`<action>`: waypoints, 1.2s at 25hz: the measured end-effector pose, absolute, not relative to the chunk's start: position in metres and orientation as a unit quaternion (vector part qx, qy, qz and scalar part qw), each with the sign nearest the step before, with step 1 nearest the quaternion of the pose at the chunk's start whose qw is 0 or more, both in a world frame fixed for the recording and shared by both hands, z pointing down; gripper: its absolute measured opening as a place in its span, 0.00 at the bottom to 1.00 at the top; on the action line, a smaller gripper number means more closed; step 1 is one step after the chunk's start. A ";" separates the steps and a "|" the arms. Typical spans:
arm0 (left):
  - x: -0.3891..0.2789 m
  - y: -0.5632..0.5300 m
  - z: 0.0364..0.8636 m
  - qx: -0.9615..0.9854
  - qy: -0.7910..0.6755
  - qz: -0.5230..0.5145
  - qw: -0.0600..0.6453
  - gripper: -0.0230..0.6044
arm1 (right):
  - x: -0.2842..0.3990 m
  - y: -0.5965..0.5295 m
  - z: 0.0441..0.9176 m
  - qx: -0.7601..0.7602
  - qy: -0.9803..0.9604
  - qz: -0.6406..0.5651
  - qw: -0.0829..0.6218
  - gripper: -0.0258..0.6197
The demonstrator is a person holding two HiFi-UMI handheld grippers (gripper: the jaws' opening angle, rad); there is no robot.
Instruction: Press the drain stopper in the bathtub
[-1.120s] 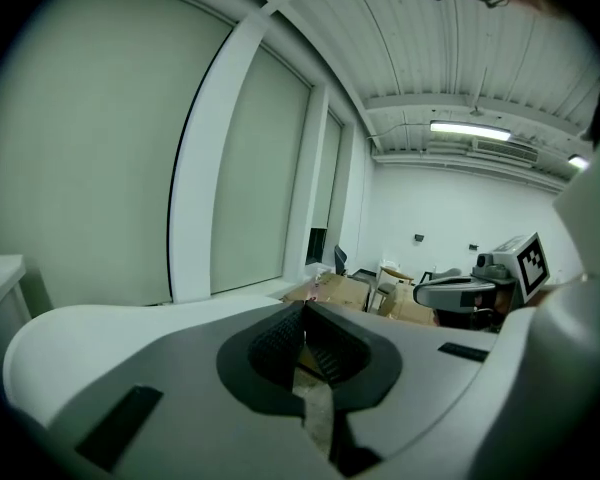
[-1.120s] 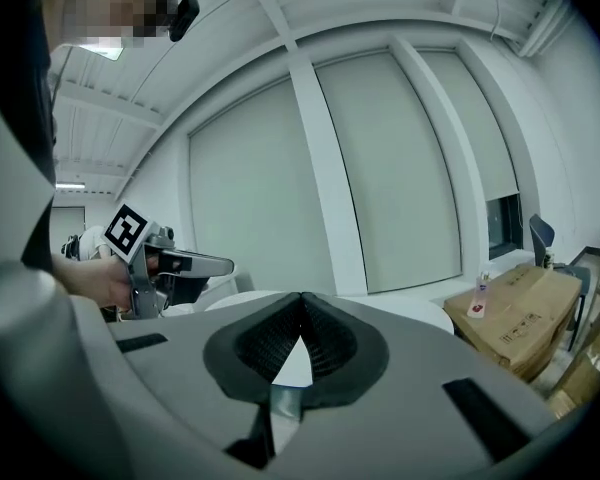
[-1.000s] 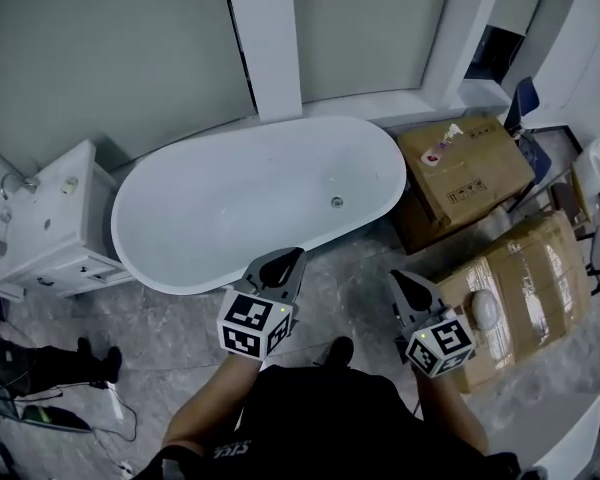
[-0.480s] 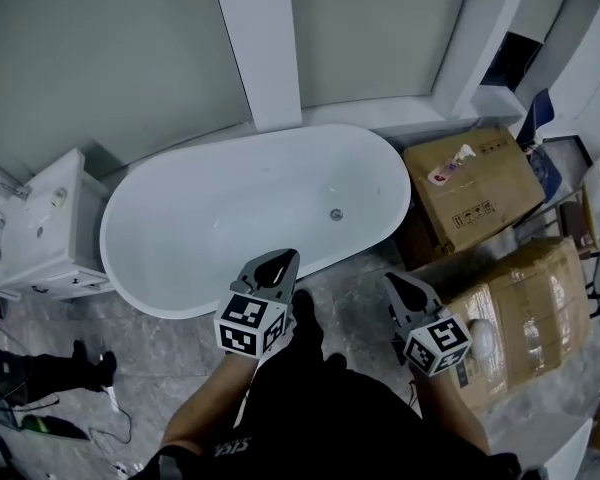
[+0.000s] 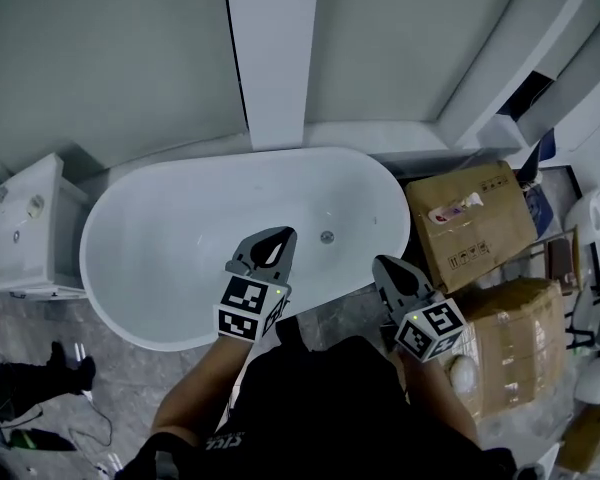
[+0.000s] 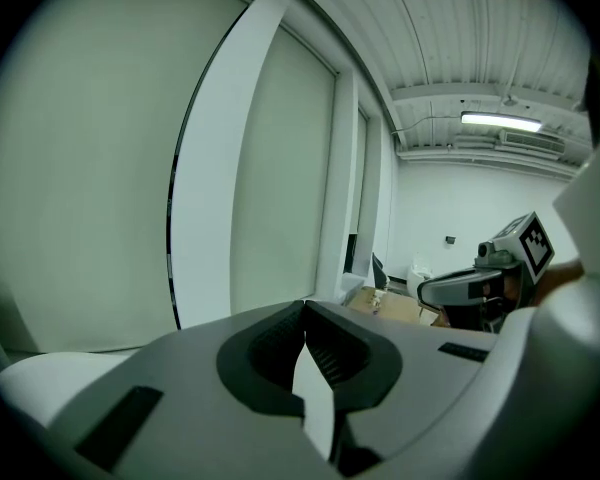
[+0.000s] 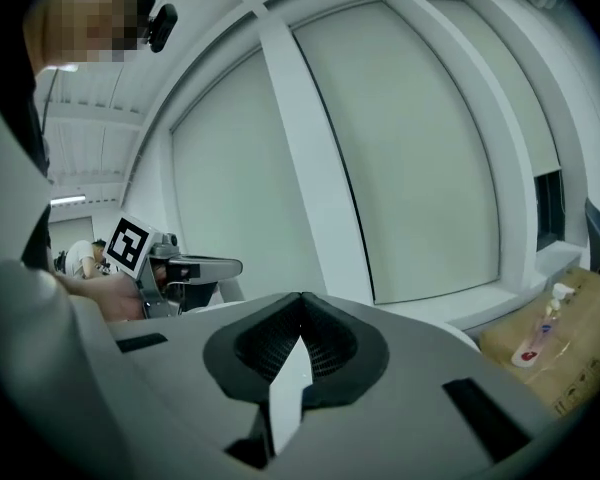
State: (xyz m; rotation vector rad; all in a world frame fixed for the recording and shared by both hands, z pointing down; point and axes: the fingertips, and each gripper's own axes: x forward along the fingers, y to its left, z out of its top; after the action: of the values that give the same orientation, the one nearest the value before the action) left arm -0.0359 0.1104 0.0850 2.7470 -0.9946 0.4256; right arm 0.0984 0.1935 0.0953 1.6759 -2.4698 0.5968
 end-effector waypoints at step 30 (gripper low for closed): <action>0.077 0.044 0.149 0.860 -0.433 0.191 0.188 0.06 | 0.209 0.108 0.181 0.414 -0.865 0.252 0.127 0.06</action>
State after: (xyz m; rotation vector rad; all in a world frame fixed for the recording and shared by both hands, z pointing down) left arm 0.0767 0.0445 0.1494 2.4202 -1.2185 0.5384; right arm 0.2092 0.1084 0.1809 1.2053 -2.5191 0.7349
